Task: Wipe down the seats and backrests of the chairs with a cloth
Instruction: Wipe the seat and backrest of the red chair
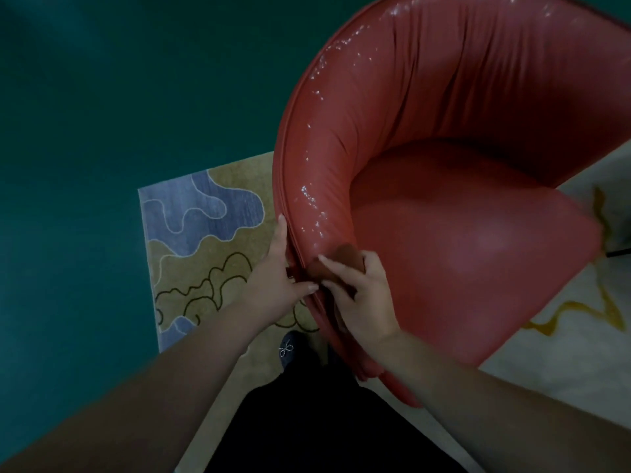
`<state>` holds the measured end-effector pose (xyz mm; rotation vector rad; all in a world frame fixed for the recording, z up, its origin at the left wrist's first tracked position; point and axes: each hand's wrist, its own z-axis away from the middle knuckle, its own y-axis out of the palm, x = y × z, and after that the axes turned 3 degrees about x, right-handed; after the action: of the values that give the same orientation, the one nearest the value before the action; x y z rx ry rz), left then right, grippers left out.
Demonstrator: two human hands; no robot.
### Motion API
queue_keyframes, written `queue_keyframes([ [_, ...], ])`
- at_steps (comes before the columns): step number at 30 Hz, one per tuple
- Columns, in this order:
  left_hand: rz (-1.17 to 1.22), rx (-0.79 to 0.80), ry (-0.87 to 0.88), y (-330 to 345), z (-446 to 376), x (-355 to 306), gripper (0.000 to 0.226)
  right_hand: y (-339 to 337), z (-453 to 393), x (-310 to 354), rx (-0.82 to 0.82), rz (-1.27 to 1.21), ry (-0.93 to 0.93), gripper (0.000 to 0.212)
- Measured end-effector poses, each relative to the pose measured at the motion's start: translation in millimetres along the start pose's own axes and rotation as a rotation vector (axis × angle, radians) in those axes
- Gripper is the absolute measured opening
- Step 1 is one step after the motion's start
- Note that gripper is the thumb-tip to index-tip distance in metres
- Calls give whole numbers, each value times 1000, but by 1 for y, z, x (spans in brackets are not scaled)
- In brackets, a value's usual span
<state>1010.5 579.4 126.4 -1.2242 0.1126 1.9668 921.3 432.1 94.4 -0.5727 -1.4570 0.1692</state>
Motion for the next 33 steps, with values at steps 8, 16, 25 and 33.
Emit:
queue_keyframes([
  [8,27,42,-40,-7,-7,6,133,9,-22,15,-80,-76,56,40],
  [16,19,102,8,-19,-16,4,140,17,-63,31,-49,-46,119,33],
  [25,-23,105,35,-27,-25,1,141,13,-50,29,-32,-50,154,33],
  [33,-16,69,45,-36,-41,-2,140,16,-46,28,-48,-53,135,39],
])
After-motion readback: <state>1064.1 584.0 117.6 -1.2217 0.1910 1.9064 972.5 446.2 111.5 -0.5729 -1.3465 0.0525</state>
